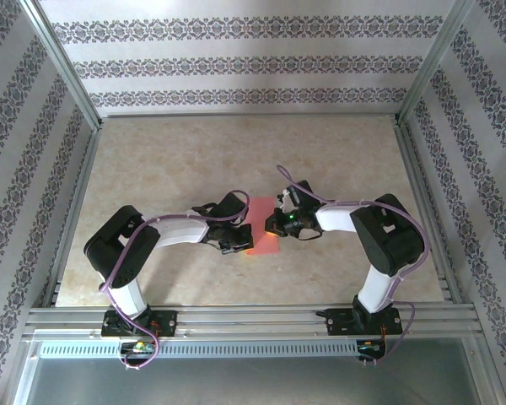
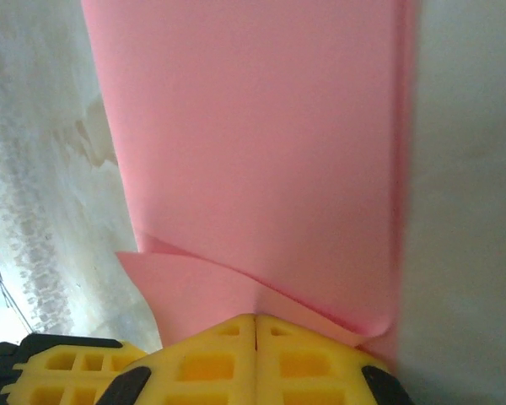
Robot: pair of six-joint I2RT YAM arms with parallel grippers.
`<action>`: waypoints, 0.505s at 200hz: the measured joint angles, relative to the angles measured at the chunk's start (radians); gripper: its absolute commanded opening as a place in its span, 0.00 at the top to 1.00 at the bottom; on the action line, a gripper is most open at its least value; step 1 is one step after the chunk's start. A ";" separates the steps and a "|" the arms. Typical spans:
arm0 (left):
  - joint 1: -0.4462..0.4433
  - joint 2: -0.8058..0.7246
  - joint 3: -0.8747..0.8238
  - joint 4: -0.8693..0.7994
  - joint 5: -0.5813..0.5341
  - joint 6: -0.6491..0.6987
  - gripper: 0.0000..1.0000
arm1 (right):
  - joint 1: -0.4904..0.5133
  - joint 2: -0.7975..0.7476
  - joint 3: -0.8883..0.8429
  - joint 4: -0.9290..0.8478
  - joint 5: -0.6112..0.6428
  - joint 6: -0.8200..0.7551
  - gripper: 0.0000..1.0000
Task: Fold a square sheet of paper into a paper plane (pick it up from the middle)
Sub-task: Fold the triangle a second time at the center of the table.
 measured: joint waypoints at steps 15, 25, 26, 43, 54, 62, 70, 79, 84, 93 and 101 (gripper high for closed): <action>0.001 -0.002 -0.004 0.008 0.002 0.000 1.00 | -0.040 0.009 0.016 -0.022 -0.011 -0.010 0.95; 0.004 -0.002 -0.005 0.010 0.005 0.003 1.00 | -0.068 0.012 0.031 -0.044 -0.006 -0.016 0.95; 0.004 -0.002 -0.005 0.010 0.006 0.004 1.00 | -0.070 0.012 0.032 -0.046 -0.005 -0.016 0.95; 0.006 0.000 -0.004 0.010 0.015 0.024 1.00 | -0.126 0.009 0.053 -0.083 0.028 -0.028 0.95; 0.008 0.005 0.003 0.005 0.019 0.045 1.00 | -0.153 -0.002 0.059 -0.106 0.058 -0.036 0.95; 0.012 0.009 0.012 -0.006 0.024 0.062 1.00 | -0.168 -0.021 0.060 -0.130 0.090 -0.047 0.94; 0.015 0.014 0.021 -0.018 0.031 0.081 1.00 | -0.179 -0.042 0.060 -0.151 0.113 -0.054 0.94; 0.018 0.021 0.032 -0.031 0.039 0.104 1.00 | -0.183 -0.068 0.059 -0.170 0.128 -0.058 0.94; 0.021 0.024 0.038 -0.040 0.045 0.118 1.00 | -0.182 -0.084 0.059 -0.175 0.132 -0.058 0.94; 0.025 0.029 0.047 -0.053 0.051 0.140 1.00 | -0.171 -0.112 0.058 -0.177 0.135 -0.057 0.94; 0.027 0.032 0.053 -0.061 0.056 0.159 1.00 | -0.157 -0.130 0.055 -0.174 0.135 -0.056 0.94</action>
